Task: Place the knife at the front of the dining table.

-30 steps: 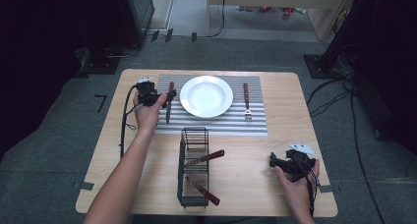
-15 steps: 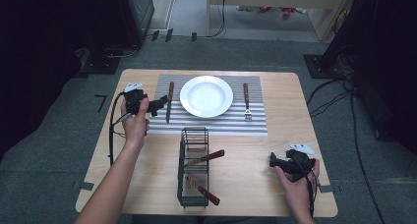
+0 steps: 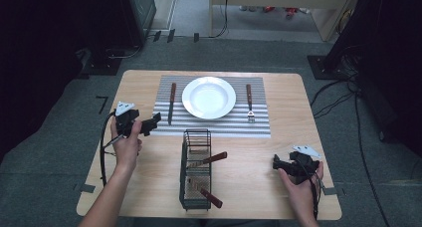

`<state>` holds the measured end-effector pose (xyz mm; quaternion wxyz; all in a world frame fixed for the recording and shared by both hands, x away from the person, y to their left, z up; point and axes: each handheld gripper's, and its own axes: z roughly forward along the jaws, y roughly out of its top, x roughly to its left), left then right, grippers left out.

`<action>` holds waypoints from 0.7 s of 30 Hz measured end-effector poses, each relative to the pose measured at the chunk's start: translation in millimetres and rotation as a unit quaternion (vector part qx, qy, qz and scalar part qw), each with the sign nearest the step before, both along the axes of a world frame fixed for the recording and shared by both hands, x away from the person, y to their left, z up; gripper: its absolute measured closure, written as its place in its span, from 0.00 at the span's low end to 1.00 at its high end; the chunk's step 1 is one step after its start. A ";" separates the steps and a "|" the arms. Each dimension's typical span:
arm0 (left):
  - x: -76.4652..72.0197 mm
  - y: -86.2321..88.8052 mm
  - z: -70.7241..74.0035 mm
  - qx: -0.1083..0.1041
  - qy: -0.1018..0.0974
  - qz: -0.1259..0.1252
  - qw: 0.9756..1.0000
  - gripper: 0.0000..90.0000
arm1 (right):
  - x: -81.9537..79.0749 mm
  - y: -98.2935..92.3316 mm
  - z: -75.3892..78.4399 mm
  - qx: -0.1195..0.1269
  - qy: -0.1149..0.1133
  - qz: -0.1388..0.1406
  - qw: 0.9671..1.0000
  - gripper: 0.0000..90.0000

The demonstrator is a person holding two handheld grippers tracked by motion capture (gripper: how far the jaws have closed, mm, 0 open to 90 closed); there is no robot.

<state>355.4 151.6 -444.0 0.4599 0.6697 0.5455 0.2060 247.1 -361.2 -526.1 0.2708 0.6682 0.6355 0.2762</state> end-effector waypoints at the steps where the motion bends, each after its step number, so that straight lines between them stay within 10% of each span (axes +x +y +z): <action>1: -3.3 0.9 -1.0 0.004 0.002 -0.002 1.000 0.10 | 0.0 0.0 0.0 0.000 0.000 0.000 1.000 0.00; 21: -72.5 32.5 -40.5 0.058 0.008 0.025 0.998 0.10 | -0.1 0.0 0.1 0.000 0.000 0.000 1.000 0.00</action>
